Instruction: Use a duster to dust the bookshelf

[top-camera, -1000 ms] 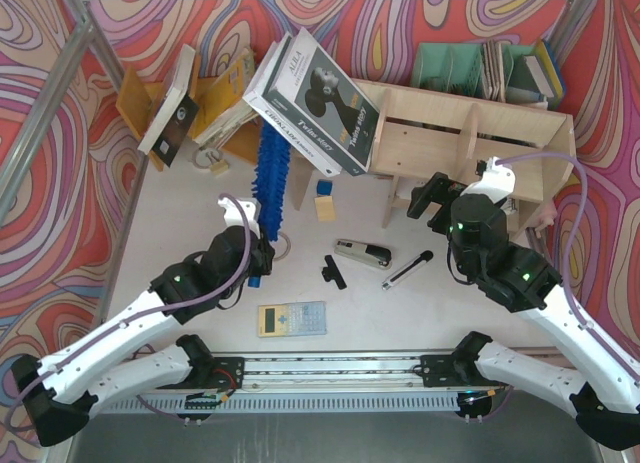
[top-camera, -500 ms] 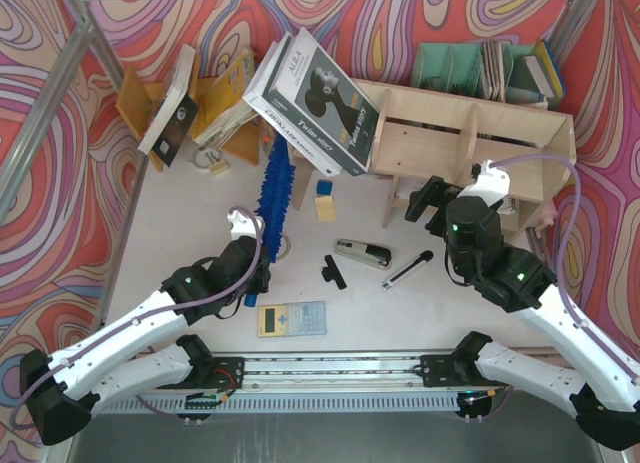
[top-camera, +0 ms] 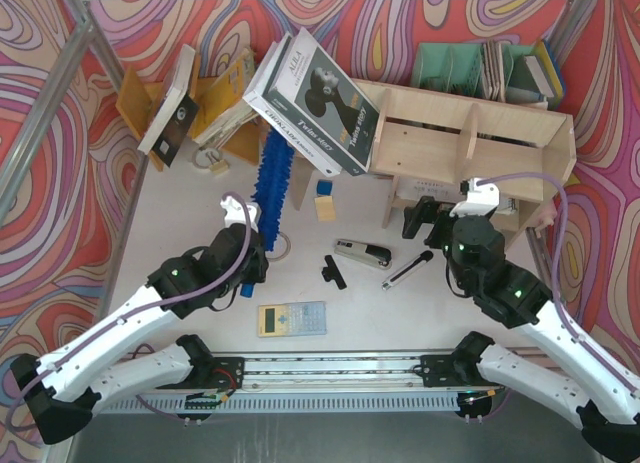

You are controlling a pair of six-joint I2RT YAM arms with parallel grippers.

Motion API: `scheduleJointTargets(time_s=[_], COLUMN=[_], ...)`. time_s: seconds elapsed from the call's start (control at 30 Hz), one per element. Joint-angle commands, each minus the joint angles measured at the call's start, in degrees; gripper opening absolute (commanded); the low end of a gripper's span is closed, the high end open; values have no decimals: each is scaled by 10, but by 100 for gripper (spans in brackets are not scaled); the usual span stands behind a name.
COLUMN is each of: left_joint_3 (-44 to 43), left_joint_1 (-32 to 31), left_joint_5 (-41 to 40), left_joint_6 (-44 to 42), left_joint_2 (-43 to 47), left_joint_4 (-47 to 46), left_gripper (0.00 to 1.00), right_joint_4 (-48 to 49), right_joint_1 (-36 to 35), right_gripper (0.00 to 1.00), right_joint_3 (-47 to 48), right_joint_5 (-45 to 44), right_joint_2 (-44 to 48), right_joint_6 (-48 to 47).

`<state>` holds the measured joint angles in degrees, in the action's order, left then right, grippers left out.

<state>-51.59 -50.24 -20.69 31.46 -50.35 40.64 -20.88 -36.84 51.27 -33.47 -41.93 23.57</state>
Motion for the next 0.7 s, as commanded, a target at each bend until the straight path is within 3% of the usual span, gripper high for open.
scheduleJointTargets(time_s=[0.0,0.27,0.53,0.67], left_joint_3=[18,22,-35,-17], left_joint_1=[2,4,4,4], left_joint_5=[-15,-8,-14,-14], left_joint_6=[-4,18,5,38], left_joint_2=[-6,-11,2,8], left_joint_4=[-11,-6,31,23], left_gripper=[0,0,0,0], right_joint_4=[56,102,39,67], right_joint_1=[-1,-1,-1,-1], right_gripper=[96,97,99,99], right_joint_3=[-32,-86,-11,-39], right_joint_5=[32,59,59,61], right_joint_2=[37,94,66,92], right_joint_6=[-71,-88,-110,-117])
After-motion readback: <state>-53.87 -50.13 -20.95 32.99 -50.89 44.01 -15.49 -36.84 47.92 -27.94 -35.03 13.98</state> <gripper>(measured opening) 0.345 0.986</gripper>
